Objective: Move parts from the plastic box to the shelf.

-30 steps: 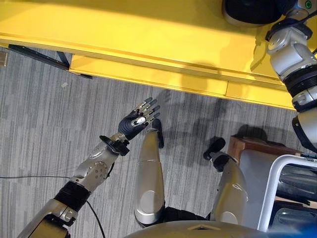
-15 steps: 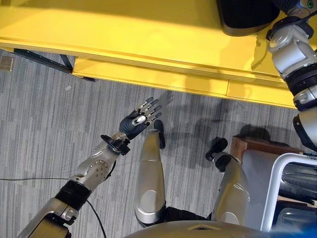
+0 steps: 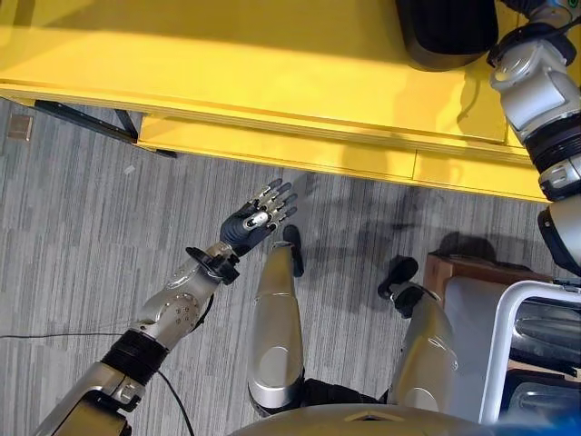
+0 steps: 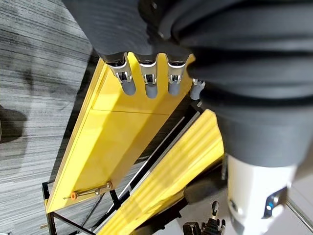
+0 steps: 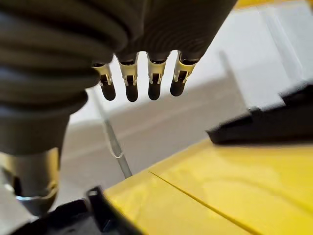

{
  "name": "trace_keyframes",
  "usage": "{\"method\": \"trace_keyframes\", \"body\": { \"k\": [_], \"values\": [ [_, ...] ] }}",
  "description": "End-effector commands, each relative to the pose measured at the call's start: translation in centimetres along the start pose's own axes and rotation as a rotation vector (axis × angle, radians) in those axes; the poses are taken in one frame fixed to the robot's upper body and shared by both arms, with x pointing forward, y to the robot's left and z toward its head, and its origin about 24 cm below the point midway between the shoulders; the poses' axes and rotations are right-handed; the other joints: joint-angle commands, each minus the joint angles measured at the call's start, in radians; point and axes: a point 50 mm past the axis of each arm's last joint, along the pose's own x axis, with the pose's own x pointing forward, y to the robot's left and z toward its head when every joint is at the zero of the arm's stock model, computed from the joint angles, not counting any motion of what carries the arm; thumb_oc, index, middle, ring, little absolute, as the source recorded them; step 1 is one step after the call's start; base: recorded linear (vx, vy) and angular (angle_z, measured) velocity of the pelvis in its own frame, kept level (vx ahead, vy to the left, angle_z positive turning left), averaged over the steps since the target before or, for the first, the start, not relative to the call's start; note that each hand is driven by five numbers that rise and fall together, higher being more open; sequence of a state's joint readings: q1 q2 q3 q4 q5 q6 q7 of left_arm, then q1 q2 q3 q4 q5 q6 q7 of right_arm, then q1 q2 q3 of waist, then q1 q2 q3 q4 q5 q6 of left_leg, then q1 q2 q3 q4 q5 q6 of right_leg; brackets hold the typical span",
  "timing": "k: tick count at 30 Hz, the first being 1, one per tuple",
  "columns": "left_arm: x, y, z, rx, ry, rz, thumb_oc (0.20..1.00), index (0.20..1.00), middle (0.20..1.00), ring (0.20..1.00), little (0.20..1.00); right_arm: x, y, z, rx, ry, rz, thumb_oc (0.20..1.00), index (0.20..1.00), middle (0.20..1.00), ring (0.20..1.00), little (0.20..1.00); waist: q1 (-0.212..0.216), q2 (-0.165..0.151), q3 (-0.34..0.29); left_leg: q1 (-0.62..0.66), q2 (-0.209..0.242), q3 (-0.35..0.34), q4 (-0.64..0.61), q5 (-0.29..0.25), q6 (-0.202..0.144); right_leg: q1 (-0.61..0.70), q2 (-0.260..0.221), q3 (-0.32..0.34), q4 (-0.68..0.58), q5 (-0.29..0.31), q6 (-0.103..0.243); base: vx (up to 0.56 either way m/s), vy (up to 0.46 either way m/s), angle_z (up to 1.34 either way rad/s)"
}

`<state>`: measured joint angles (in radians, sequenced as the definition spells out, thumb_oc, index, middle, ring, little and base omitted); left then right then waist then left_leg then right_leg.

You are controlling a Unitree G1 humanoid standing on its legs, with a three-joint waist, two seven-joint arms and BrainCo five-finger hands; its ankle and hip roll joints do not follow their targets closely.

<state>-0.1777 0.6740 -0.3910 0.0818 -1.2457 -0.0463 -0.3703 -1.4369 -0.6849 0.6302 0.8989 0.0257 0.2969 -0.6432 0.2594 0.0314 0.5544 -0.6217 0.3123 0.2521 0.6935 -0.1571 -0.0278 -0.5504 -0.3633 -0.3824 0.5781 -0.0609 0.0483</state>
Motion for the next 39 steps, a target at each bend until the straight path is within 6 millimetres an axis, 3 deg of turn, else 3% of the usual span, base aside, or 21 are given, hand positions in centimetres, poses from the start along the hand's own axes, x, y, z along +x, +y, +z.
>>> {"method": "trace_keyframes", "body": {
  "k": [1,4,10,20,31,39],
  "values": [
    [1.2,-2.1,-0.1,-0.025,-0.040,-0.096,1.000,1.000,1.000,1.000,1.000,0.0,0.1,-0.7,0.281,0.118,0.112,1.000,1.000,1.000,1.000,1.000,0.014,0.025,-0.034,0.064,-0.049,0.000,-0.153,0.022,-0.002,0.017,-0.001,-0.031,0.205,-0.173,0.055,0.02,-0.020,-0.04],
    [1.3,-2.1,-0.3,-0.026,-0.038,-0.090,1.000,1.000,1.000,1.000,1.000,-1.5,2.3,-2.8,0.420,0.249,0.227,1.000,1.000,1.000,1.000,1.000,0.005,0.022,-0.034,0.094,-0.047,0.011,-0.168,0.026,-0.005,0.040,0.000,-0.029,0.187,-0.170,0.056,0.02,-0.016,-0.03],
    [1.9,-1.9,-0.6,-0.030,-0.048,-0.079,1.000,1.000,1.000,1.000,1.000,-3.9,5.3,-5.1,0.517,0.359,0.377,1.000,1.000,1.000,1.000,1.000,-0.011,0.021,-0.034,0.124,-0.042,0.025,-0.184,0.038,-0.010,0.059,0.000,-0.022,0.172,-0.168,0.057,0.00,0.000,-0.01],
    [2.4,-1.9,-1.2,-0.049,-0.053,-0.060,1.000,1.000,1.000,1.000,1.000,-6.0,7.2,-6.6,0.515,0.400,0.474,1.000,1.000,1.000,1.000,1.000,-0.024,0.025,-0.034,0.142,-0.039,0.034,-0.195,0.051,-0.016,0.068,-0.003,-0.017,0.173,-0.173,0.055,0.00,0.004,-0.03],
    [2.1,-1.8,-1.6,-0.068,-0.050,-0.052,1.000,1.000,1.000,1.000,1.000,-7.1,8.3,-6.2,0.681,0.417,0.604,1.000,1.000,1.000,1.000,1.000,-0.023,0.027,-0.034,0.144,-0.040,0.032,-0.191,0.055,-0.017,0.070,-0.005,-0.014,0.185,-0.181,0.052,0.00,0.000,0.00],
    [1.9,-2.1,-2.2,-0.075,-0.046,-0.049,1.000,1.000,1.000,1.000,1.000,-8.5,9.4,-4.4,0.740,0.358,0.711,1.000,1.000,1.000,1.000,1.000,-0.030,0.027,-0.034,0.154,-0.035,0.039,-0.180,0.050,-0.015,0.075,-0.006,-0.005,0.192,-0.184,0.051,0.00,0.000,0.00]
  ]
}}
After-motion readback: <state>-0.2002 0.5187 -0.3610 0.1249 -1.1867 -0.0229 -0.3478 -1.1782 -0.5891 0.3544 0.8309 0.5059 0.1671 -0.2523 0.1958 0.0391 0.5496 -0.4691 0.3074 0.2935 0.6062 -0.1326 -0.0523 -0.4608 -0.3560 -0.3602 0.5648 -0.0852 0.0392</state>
